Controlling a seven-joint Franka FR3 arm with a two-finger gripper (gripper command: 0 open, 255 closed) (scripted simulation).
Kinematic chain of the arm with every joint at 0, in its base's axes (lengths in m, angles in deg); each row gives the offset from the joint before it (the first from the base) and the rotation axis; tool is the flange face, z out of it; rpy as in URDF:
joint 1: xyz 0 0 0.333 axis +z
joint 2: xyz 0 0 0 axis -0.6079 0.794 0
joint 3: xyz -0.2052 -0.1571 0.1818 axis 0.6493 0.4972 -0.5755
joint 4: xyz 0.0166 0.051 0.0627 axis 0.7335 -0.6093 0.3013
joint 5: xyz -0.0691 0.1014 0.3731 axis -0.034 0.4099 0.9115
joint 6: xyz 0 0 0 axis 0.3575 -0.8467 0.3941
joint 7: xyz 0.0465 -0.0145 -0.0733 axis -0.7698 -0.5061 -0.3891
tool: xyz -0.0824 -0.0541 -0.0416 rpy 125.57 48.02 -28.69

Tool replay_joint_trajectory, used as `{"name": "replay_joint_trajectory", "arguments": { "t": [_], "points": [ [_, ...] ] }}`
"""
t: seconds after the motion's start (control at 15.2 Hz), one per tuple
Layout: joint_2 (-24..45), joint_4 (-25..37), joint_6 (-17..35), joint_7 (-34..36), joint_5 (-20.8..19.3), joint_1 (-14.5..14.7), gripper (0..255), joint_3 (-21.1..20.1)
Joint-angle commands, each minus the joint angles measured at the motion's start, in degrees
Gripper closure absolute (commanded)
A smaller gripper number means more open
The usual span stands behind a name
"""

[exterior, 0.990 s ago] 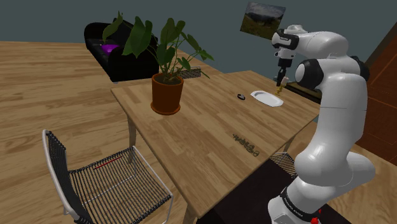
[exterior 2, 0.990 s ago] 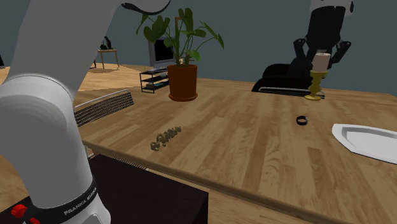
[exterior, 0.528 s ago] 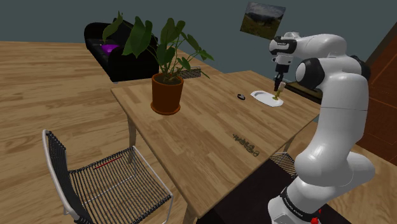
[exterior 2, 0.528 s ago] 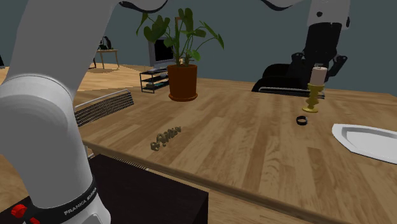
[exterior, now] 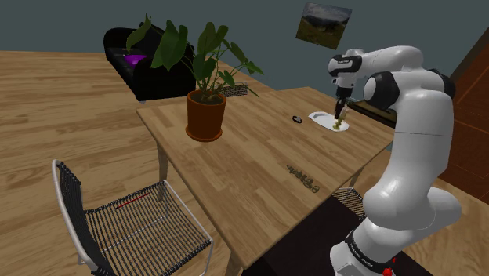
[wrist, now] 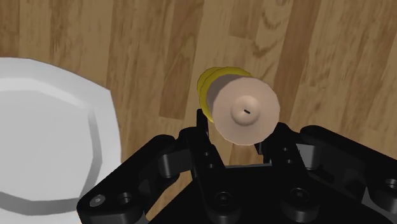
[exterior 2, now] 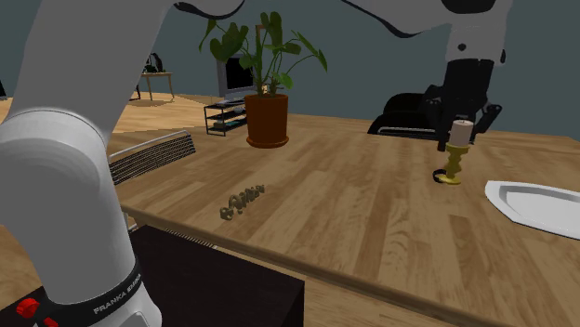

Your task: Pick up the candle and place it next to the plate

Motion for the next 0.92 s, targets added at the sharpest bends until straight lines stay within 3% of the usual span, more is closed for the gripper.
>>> {"name": "replay_joint_trajectory", "arguments": {
  "t": [0.0,0.86],
  "points": [
    [0.0,-1.5,1.5,0.1,0.0,0.1,255,0.0],
    [2.2,-8.3,10.3,0.6,0.6,0.3,255,-0.5]
  ]
}}
